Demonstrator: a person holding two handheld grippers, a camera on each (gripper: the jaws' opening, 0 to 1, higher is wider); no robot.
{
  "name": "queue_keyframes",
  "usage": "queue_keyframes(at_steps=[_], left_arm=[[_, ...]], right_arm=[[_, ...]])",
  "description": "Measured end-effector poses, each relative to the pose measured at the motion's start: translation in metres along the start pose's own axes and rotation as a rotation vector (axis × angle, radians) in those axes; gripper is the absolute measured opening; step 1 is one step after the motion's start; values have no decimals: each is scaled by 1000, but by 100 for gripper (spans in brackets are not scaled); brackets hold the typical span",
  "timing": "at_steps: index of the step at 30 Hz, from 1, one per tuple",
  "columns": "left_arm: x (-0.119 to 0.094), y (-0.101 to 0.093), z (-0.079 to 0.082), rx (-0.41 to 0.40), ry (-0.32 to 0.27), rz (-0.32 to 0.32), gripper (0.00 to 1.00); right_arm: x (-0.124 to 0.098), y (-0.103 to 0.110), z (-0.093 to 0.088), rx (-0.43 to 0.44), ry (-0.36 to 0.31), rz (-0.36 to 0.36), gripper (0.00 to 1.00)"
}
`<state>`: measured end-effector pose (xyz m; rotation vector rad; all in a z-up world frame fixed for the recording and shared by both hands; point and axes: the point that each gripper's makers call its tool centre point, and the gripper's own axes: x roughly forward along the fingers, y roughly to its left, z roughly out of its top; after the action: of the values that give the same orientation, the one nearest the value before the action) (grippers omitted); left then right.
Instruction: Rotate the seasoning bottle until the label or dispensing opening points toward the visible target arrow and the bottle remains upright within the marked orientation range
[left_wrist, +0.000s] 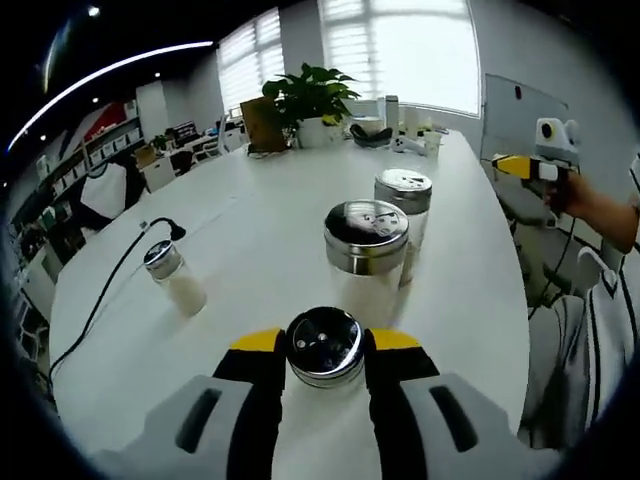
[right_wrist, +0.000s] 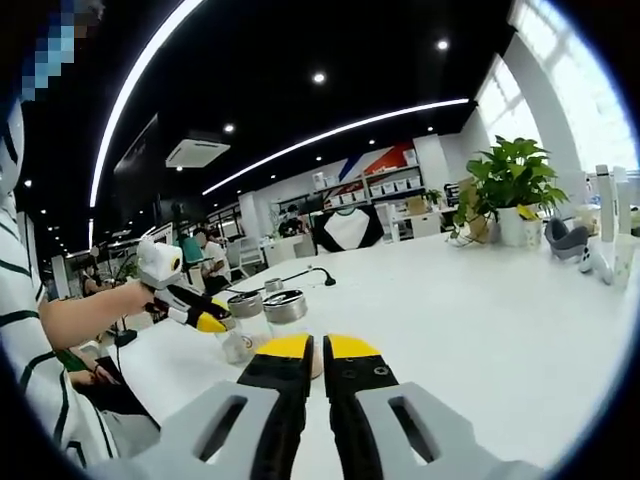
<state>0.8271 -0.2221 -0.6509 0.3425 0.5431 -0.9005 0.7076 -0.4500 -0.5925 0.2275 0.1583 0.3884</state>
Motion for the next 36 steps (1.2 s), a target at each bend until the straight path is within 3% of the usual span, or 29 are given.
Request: queue_keyframes(at_steps=[9,14,16,19,20,24,26,28,36], left_arm=[[3,1,2,-42,-67,74,32],[0,0,6,-47,-154,87,33],[-4,-1,16,-70,-227,64,38],[-9,4,14,-66,-237,48,43],[-9,4,14,-62,-244,44,42],[-16,2,24,-62,-362,-26,42],[-20,-3,24,-98,-399,-77,35],[-24,1,25,-90,-435,-69,33],[-26,3,26,-102,-486,-80,42]], right_arm=[[-2,1,8,7,-22,-12,0],[-2,1,6,10,-19,-9,1],[-1,1,5,11,-16,-7,1],[0,2,2,15,-11,-5,1],[0,2,1,15,-10,-4,1],[1,3,-1,19,-5,3,1],[2,3,-1,15,-6,7,1],[2,5,1,-3,-16,15,1],[7,19,-1,-26,-6,84,2]])
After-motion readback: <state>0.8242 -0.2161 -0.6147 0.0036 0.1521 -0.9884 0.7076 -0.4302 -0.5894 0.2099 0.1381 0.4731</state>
